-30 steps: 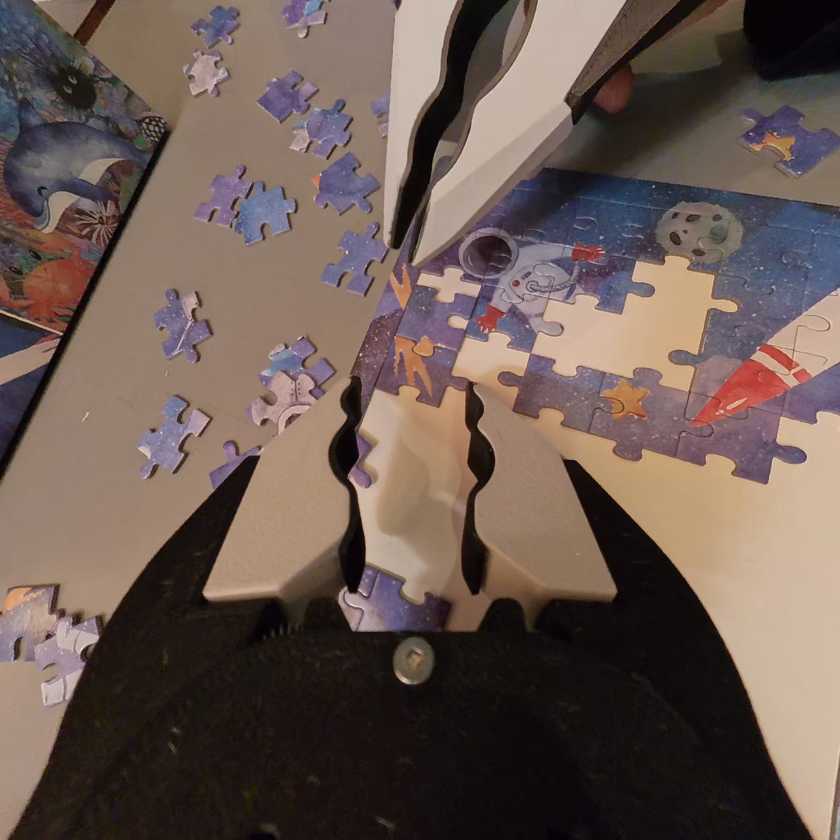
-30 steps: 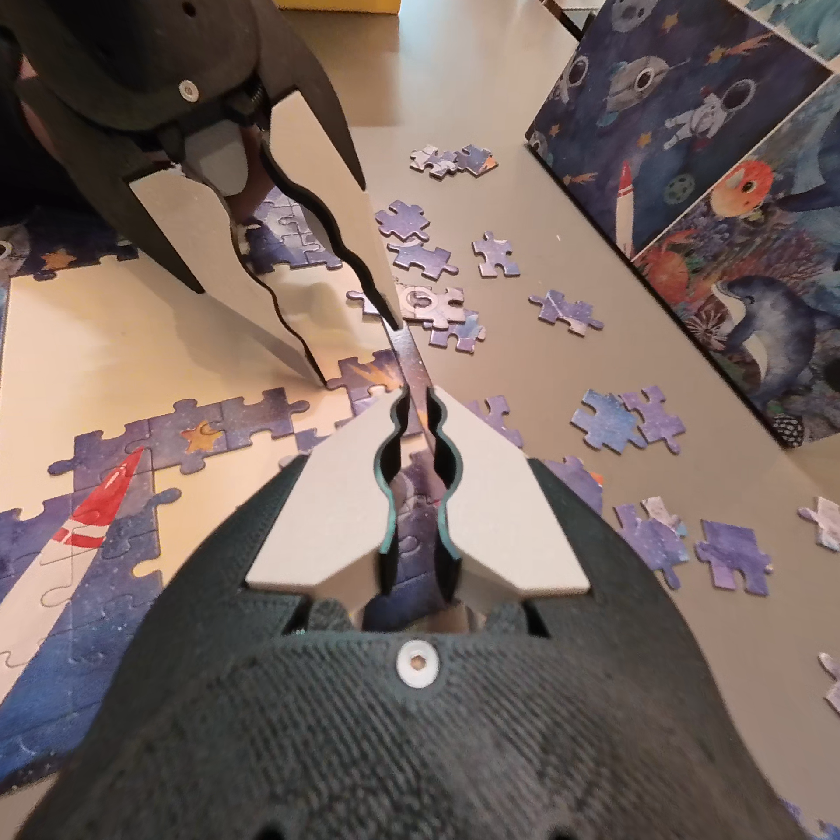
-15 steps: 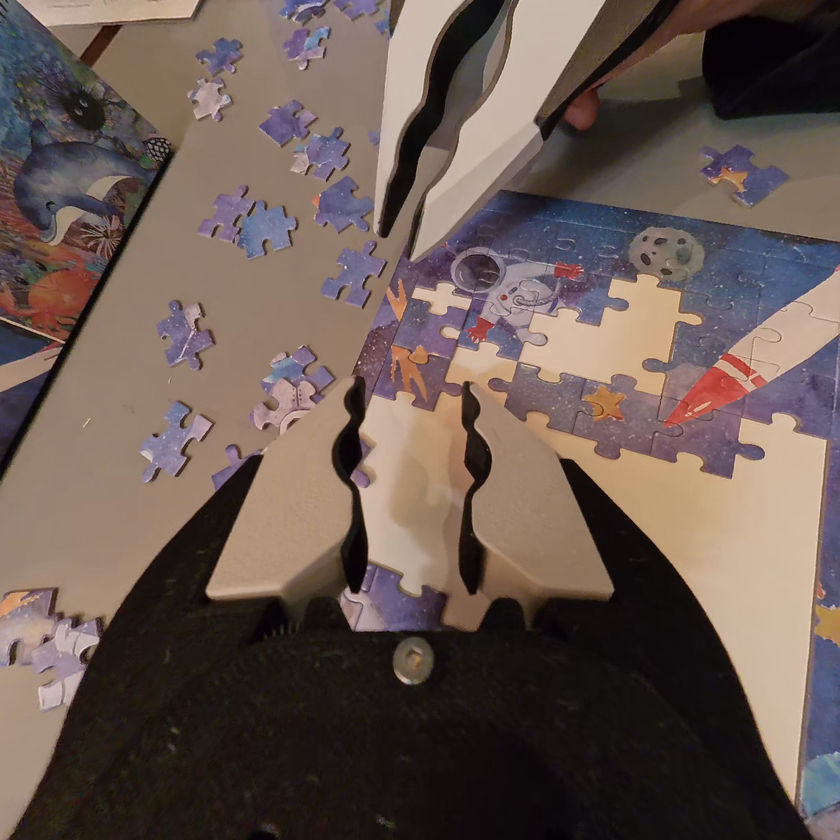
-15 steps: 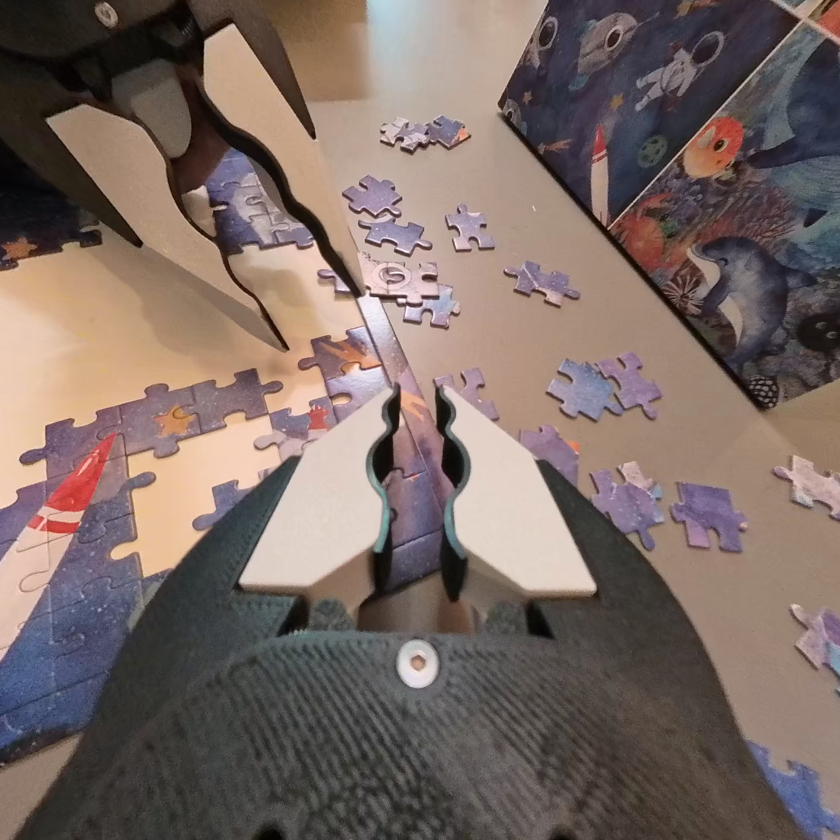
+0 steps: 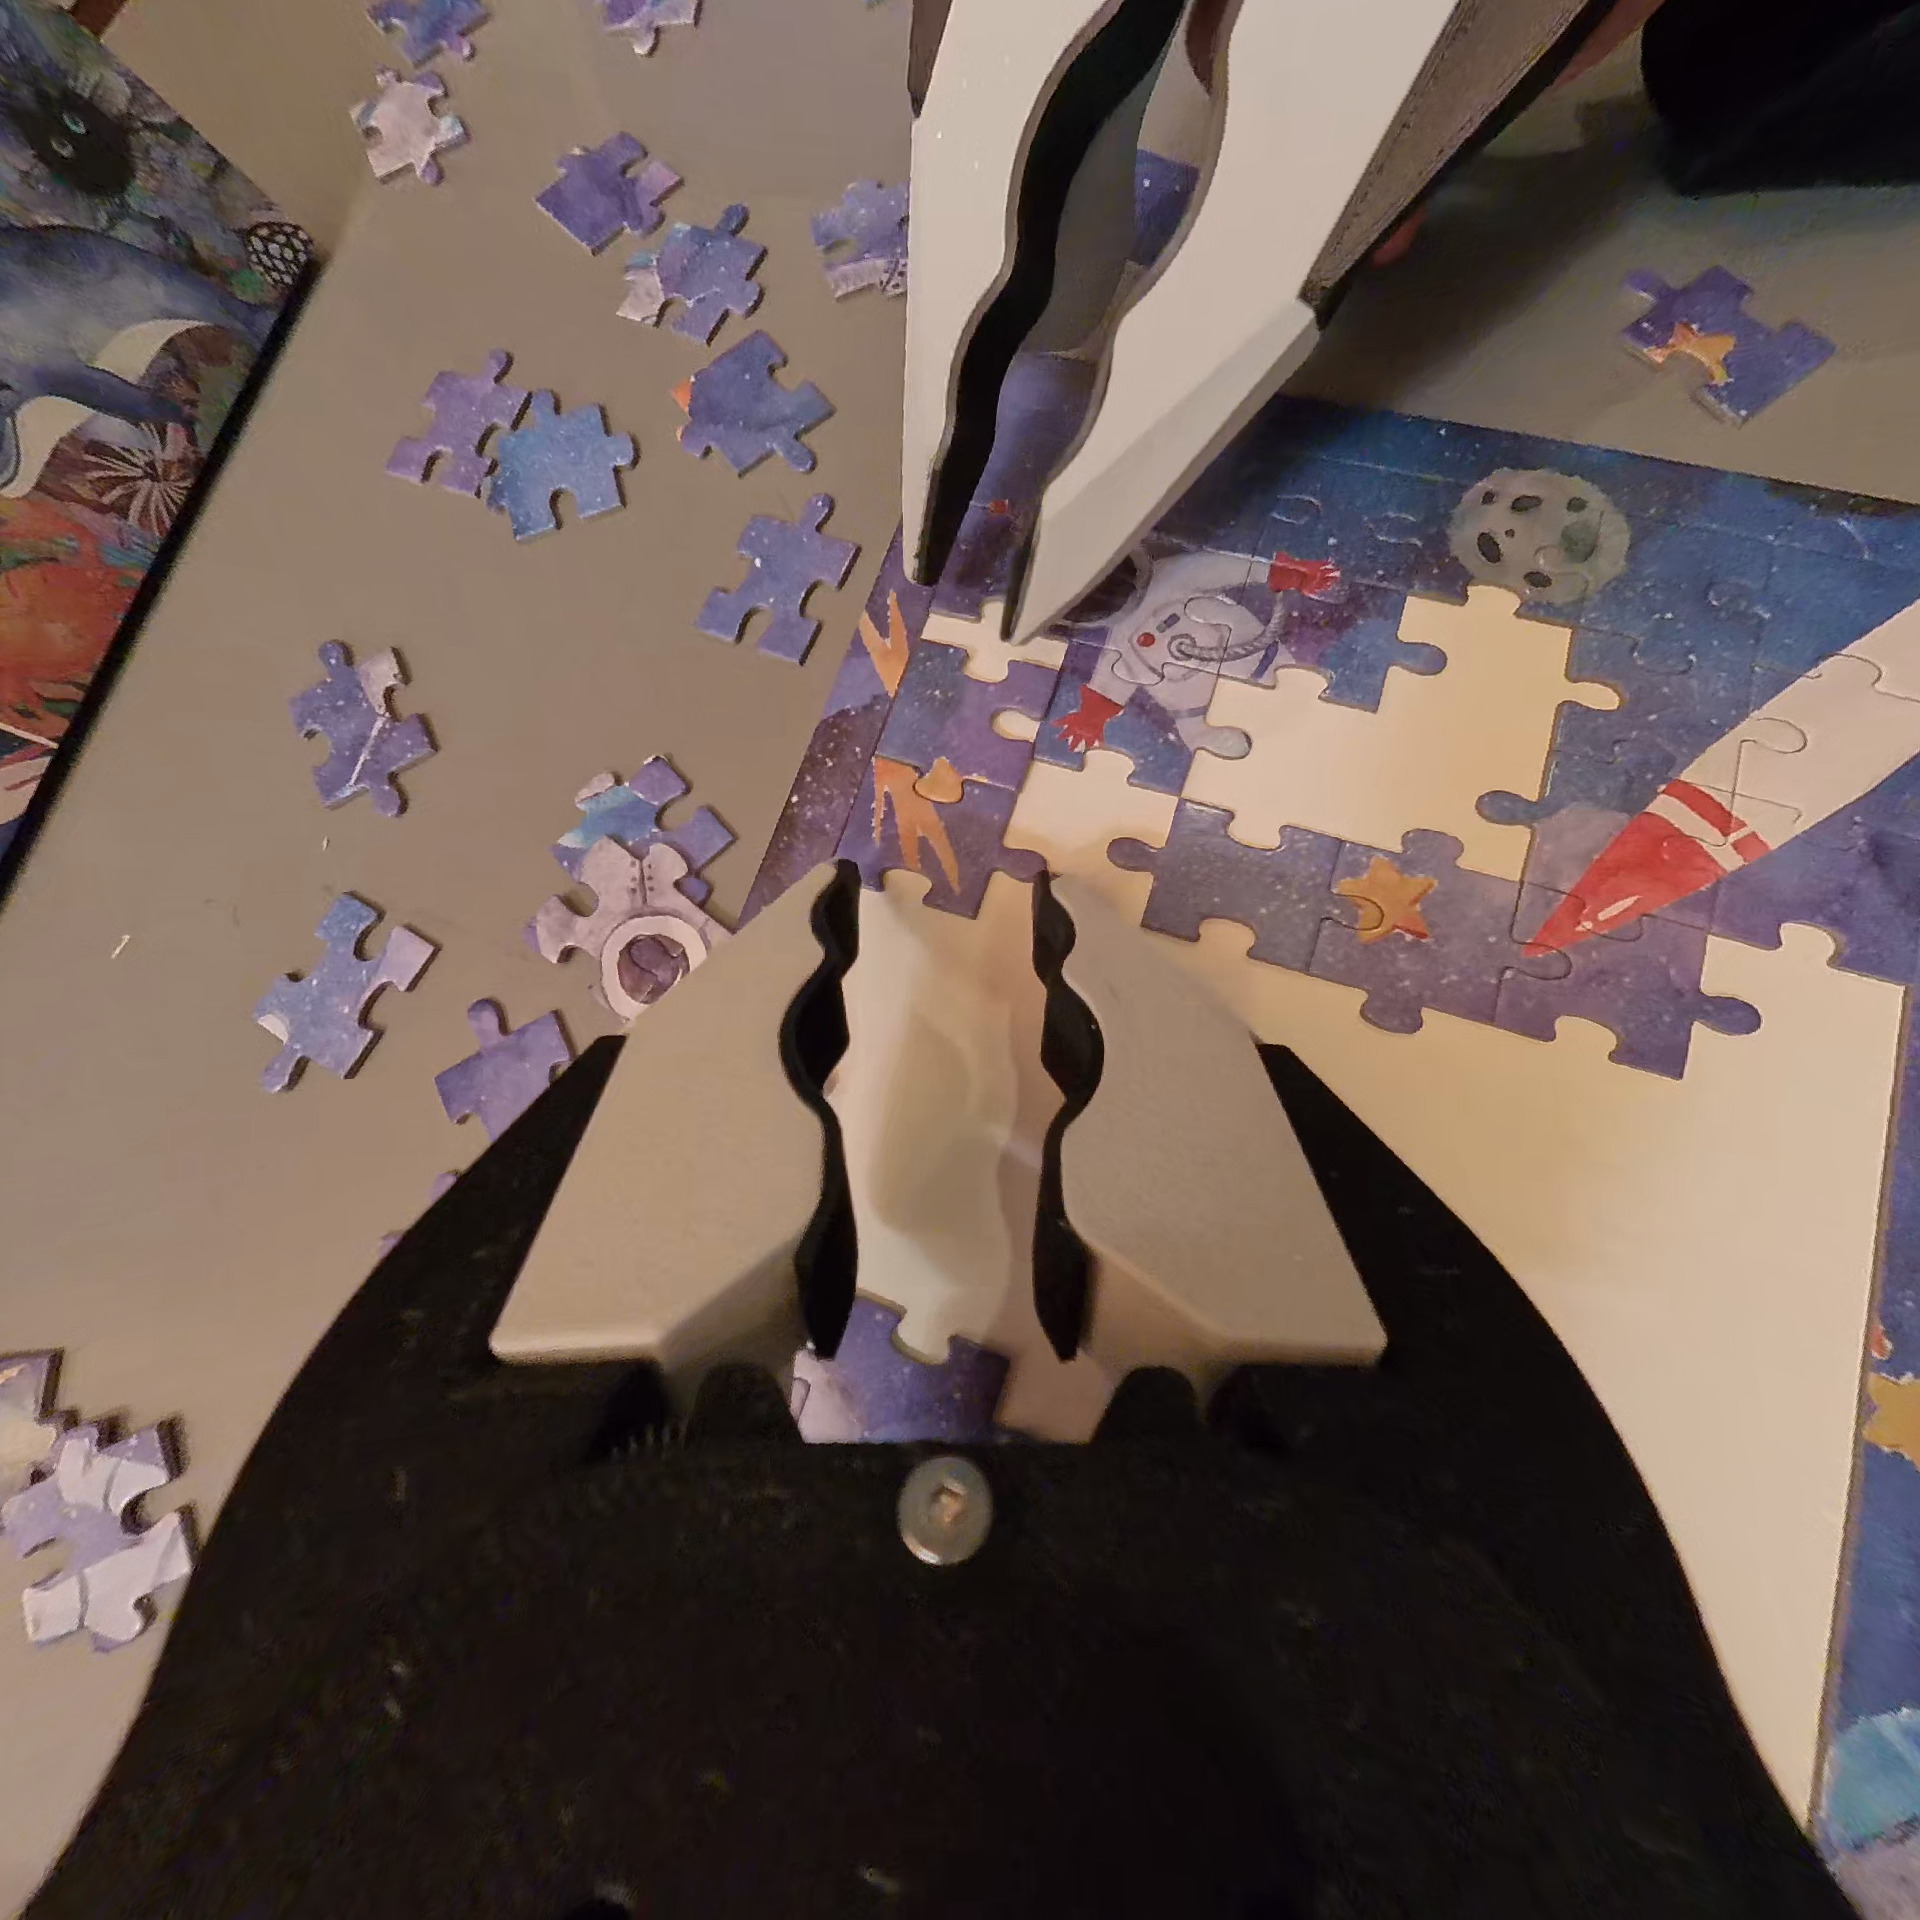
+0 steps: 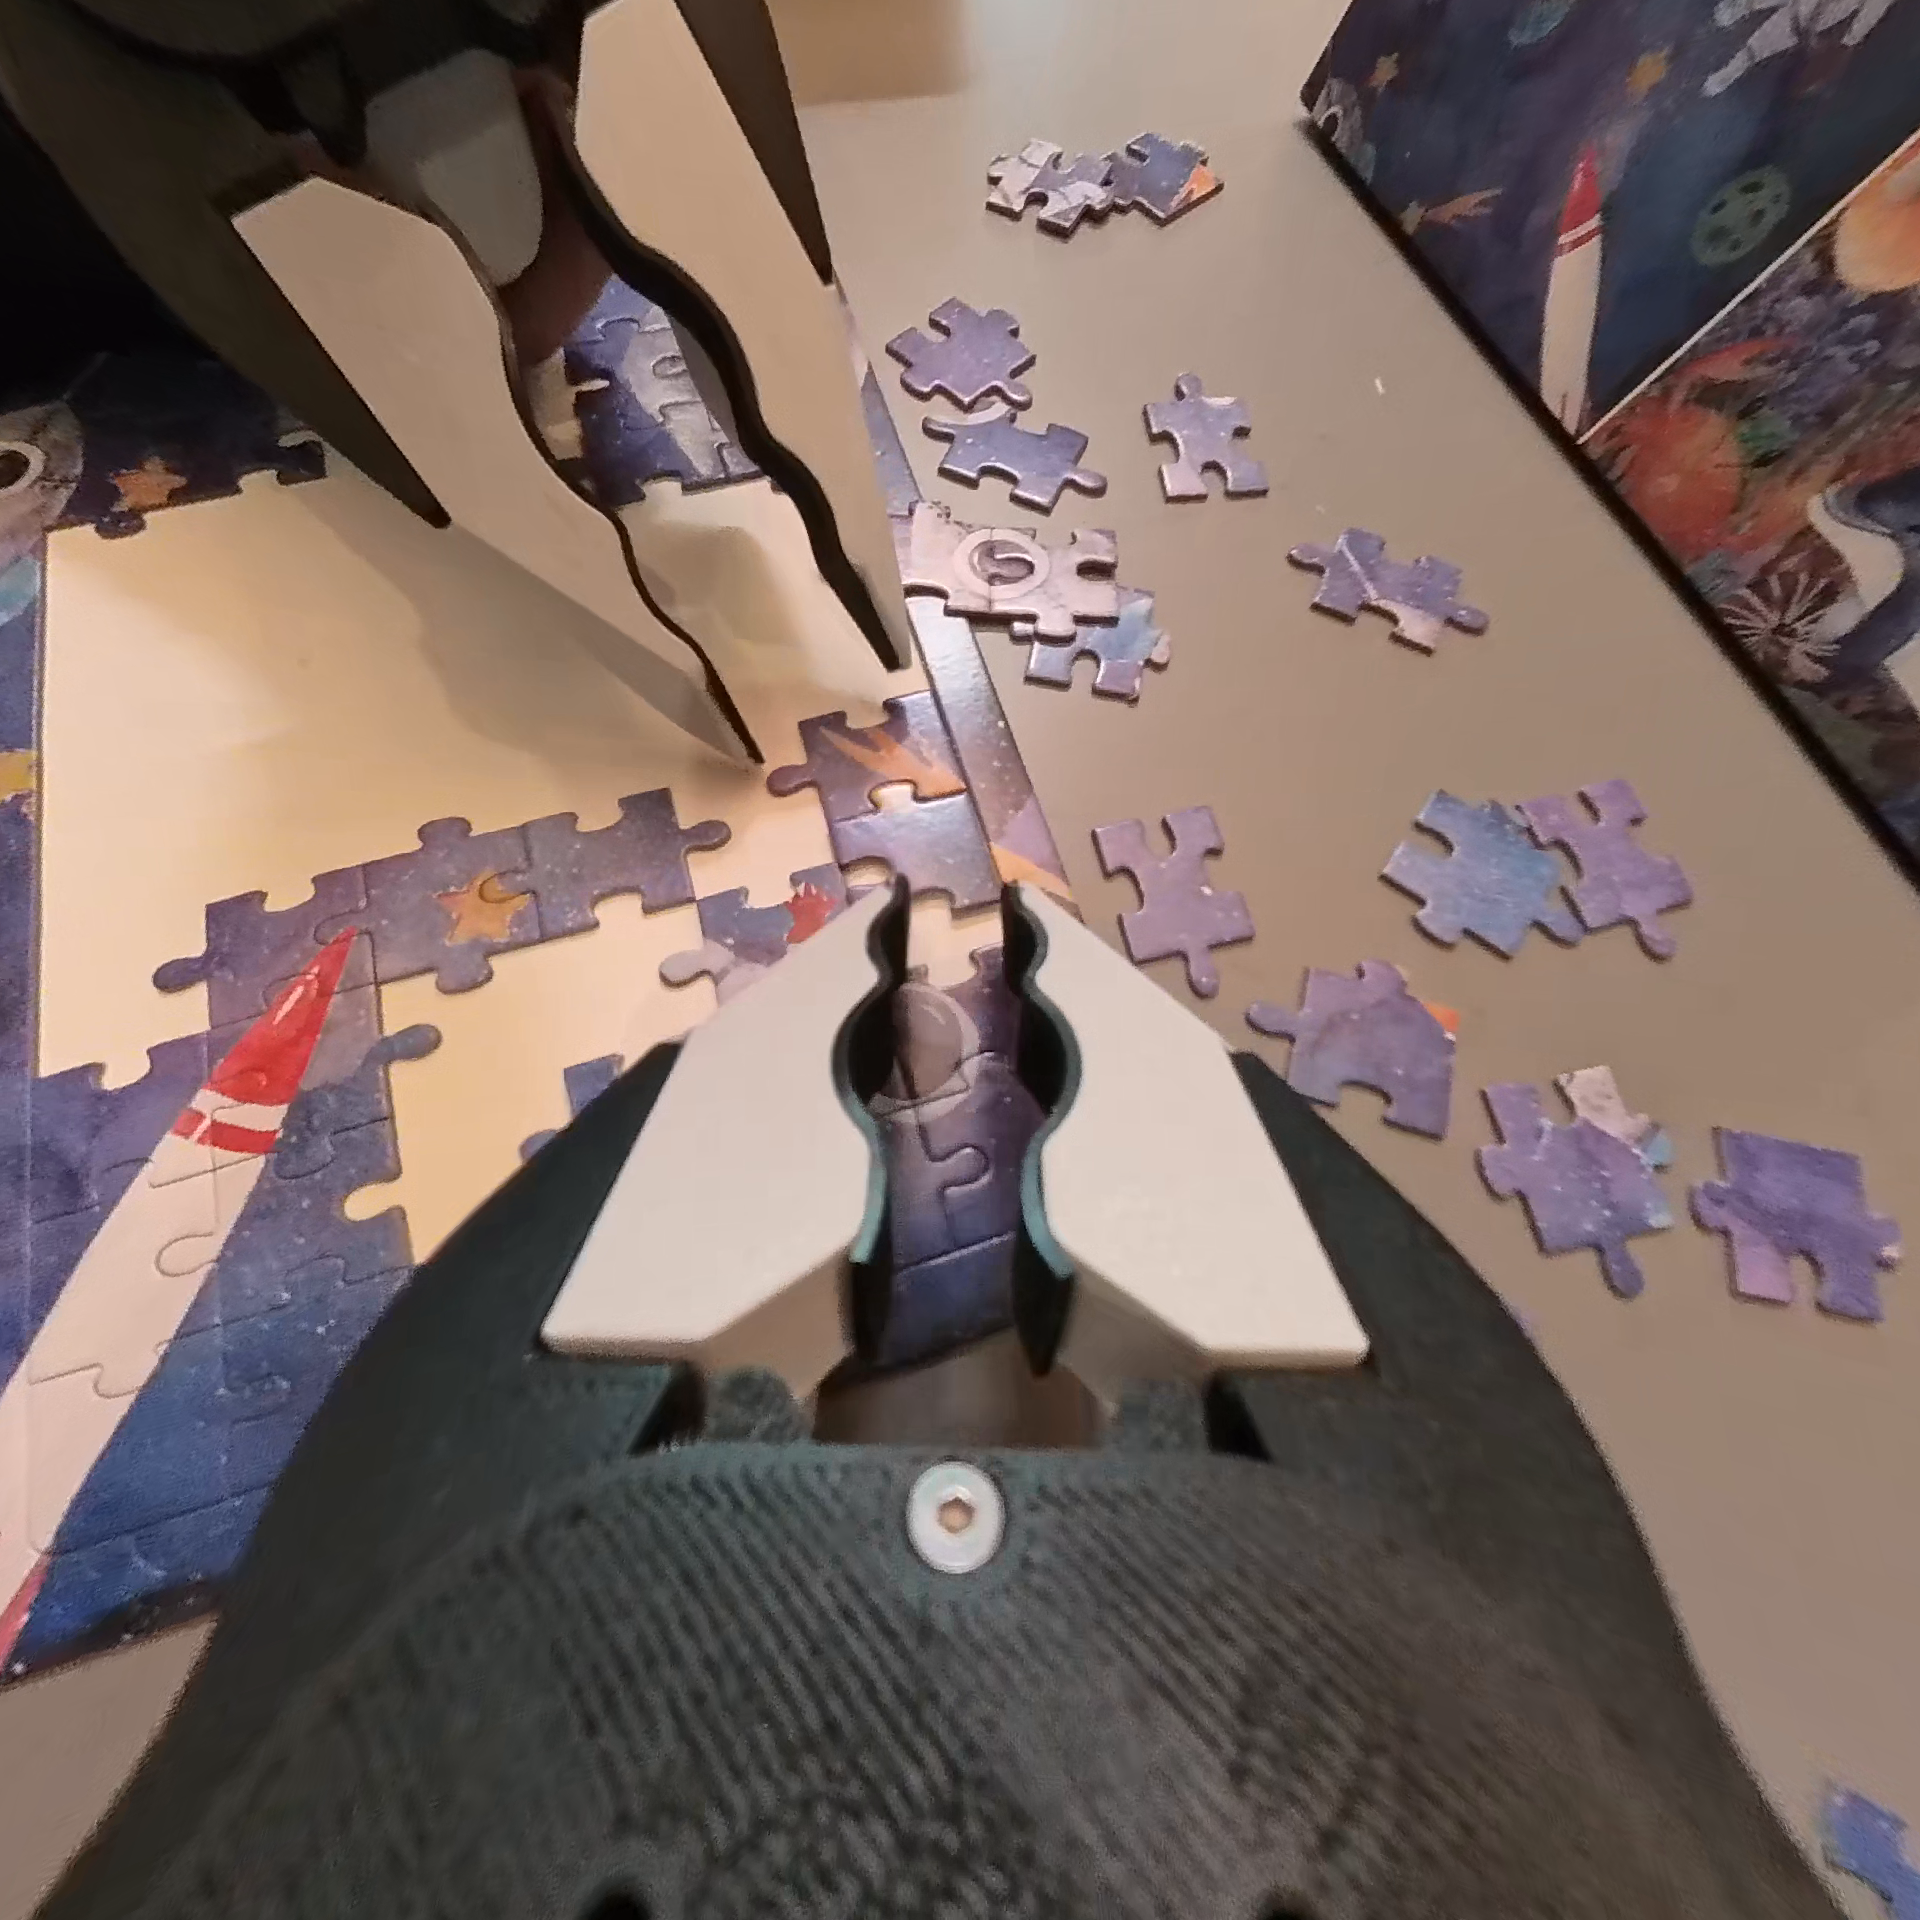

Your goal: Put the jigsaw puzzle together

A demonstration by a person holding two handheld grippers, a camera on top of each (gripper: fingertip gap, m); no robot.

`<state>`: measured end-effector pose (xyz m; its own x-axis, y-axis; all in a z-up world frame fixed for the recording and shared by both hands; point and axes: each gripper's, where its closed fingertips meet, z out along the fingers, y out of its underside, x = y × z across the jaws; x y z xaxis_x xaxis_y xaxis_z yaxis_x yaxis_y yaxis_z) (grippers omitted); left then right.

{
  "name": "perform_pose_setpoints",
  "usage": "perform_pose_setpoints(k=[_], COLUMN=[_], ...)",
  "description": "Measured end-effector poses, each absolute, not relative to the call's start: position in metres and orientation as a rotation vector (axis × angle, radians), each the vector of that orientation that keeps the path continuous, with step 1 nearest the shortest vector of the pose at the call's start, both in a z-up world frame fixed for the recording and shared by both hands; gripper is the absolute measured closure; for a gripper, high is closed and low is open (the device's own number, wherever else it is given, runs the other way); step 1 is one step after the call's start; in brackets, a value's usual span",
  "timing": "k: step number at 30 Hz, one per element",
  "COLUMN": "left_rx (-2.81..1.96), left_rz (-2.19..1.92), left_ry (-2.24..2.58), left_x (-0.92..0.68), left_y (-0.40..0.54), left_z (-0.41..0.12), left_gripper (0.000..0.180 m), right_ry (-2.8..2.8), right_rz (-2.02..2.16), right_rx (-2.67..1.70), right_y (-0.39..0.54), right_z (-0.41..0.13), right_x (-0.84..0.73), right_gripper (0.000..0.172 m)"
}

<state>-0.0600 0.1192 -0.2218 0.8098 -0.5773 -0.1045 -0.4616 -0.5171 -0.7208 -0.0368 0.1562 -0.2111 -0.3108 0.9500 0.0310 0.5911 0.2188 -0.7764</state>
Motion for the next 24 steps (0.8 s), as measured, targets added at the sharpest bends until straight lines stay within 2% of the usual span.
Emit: perform_pose_setpoints(k=[10, 24], left_rx=[-2.175, -2.209], left_rz=[-0.208, -0.142], left_ry=[0.722, 0.718], left_x=[-0.059, -0.060], left_y=[0.123, 0.126], left_z=[-0.216, -0.224], left_gripper=[0.151, 0.176], right_ry=[-2.022, -2.036], right_rz=[0.944, 0.896], right_rx=[-1.434, -1.423], right_y=[0.148, 0.144], right_z=[-0.221, -0.222], right_x=[-0.040, -0.046], right_gripper=[0.137, 0.141])
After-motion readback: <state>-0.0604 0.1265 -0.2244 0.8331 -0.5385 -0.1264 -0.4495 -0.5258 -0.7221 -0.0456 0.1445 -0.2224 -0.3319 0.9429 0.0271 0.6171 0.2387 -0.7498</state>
